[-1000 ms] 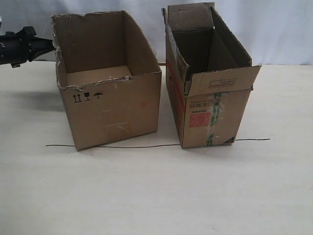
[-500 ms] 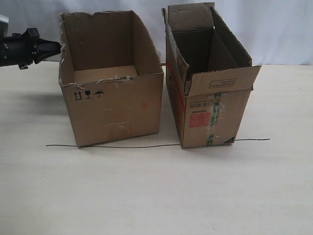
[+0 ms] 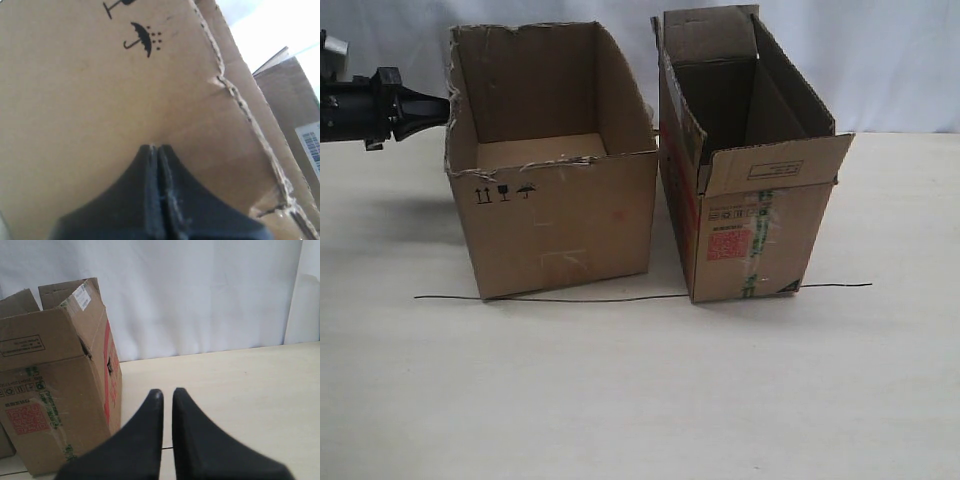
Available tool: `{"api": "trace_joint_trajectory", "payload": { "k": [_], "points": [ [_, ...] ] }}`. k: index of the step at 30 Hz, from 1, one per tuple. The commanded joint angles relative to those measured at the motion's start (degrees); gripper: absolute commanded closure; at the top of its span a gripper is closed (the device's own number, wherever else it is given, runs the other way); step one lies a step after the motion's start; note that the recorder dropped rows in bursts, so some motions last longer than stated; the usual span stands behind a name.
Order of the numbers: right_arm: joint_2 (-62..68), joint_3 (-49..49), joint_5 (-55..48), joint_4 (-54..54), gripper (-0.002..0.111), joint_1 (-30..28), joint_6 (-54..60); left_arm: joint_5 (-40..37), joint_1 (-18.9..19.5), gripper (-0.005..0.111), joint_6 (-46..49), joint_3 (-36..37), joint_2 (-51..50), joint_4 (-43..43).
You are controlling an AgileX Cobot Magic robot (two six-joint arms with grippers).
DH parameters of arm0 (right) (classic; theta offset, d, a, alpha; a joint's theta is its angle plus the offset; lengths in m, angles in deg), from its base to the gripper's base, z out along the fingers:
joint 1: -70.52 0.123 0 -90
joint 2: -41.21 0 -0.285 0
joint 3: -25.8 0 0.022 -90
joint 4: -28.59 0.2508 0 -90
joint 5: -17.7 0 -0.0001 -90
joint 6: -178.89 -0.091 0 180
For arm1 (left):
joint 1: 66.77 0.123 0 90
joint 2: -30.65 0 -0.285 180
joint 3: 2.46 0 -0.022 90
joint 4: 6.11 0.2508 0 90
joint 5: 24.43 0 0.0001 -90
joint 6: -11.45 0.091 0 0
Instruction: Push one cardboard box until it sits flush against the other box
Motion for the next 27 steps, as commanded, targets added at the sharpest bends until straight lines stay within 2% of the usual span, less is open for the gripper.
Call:
{"api": "trace_joint_trajectory", "payload": {
  "k": [1,8,15,23,27],
  "points": [
    [-0.2,0.3,-0.2,0.1,0.103,-0.1,-0.1,-1.5,0.6,0.107,-1.4,-0.4,0.8,1.0],
    [-0.2,0.3,-0.2,0.1,0.103,-0.1,-0.1,-1.7,2.9,0.107,-2.7,-0.4,1.2,1.0],
    [-0.2,0.3,-0.2,0.1,0.103,-0.1,-0.1,1.8,4.3,0.107,-2.9,-2.7,1.6,0.8],
    [-0.2,0.3,-0.2,0.1,0.103,-0.1,-0.1,16.1,0.9,0.107,-2.9,-7.8,1.6,3.8],
    [-0.2,0.3,-0.2,0.5,0.103,-0.1,-0.1,20.8,-1.2,0.107,-3.1,-11.5,0.7,3.8]
  ]
}}
